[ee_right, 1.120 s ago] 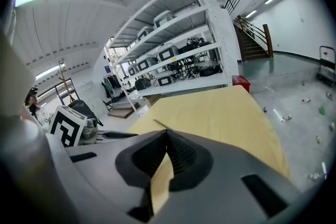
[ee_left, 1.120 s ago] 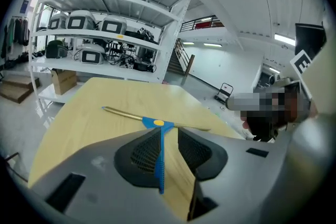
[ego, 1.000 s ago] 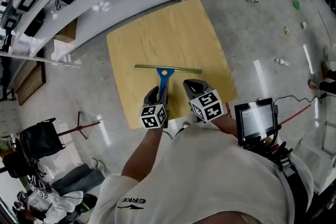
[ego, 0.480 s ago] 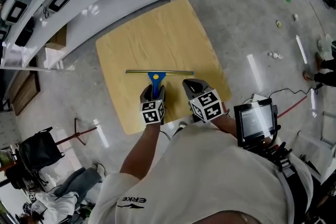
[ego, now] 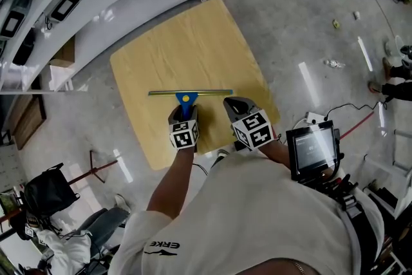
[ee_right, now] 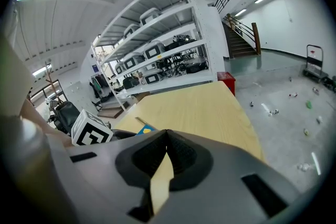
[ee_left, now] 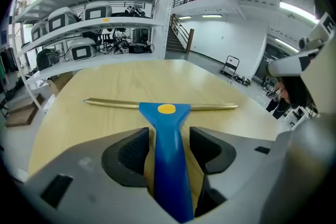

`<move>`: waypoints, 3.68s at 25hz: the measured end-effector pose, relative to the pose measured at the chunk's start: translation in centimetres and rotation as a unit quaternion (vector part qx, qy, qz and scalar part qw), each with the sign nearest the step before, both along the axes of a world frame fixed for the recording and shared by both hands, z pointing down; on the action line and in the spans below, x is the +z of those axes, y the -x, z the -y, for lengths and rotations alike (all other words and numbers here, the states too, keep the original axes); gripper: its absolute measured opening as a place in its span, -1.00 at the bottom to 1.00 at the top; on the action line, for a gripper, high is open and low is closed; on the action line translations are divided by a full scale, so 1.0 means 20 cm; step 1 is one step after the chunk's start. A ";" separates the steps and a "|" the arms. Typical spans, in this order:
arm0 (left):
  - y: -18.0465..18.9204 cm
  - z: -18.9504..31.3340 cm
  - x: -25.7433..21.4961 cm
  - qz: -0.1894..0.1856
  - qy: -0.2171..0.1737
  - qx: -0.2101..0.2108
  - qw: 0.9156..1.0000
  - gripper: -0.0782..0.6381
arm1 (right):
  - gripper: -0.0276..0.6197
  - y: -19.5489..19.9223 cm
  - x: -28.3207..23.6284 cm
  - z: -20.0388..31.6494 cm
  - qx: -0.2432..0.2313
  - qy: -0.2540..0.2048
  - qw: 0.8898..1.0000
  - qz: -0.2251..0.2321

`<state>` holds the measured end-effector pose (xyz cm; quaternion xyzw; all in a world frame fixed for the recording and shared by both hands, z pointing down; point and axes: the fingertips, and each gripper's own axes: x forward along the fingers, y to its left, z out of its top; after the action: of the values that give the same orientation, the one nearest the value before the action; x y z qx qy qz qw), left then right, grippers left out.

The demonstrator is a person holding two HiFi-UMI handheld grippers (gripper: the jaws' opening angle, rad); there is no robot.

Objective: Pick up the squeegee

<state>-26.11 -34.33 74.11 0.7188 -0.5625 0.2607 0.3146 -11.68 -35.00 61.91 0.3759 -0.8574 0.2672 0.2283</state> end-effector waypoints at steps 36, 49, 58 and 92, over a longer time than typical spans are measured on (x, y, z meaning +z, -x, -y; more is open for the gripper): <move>0.09 -0.06 -0.29 -0.059 -0.067 -0.073 0.993 -0.41 | -0.91 0.04 -0.11 -0.08 -0.013 -0.031 0.999 0.004; 0.20 -0.44 -0.62 -0.115 -0.132 -0.126 0.976 -0.41 | -0.91 0.13 -0.26 -0.38 -0.029 -0.064 0.997 0.012; 0.29 -0.78 -0.75 -0.144 -0.158 -0.150 0.965 -0.41 | -0.91 0.21 -0.33 -0.67 -0.038 -0.075 0.996 0.018; 0.10 -1.24 -0.93 -0.162 -0.195 -0.208 0.945 -0.41 | -0.91 -0.04 -0.47 -1.02 -0.061 -0.100 0.993 0.015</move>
<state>-28.02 -9.50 55.46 0.6654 -0.6807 -0.0454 0.3030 -10.95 -14.55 52.61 0.3395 -0.9046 0.1711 0.1926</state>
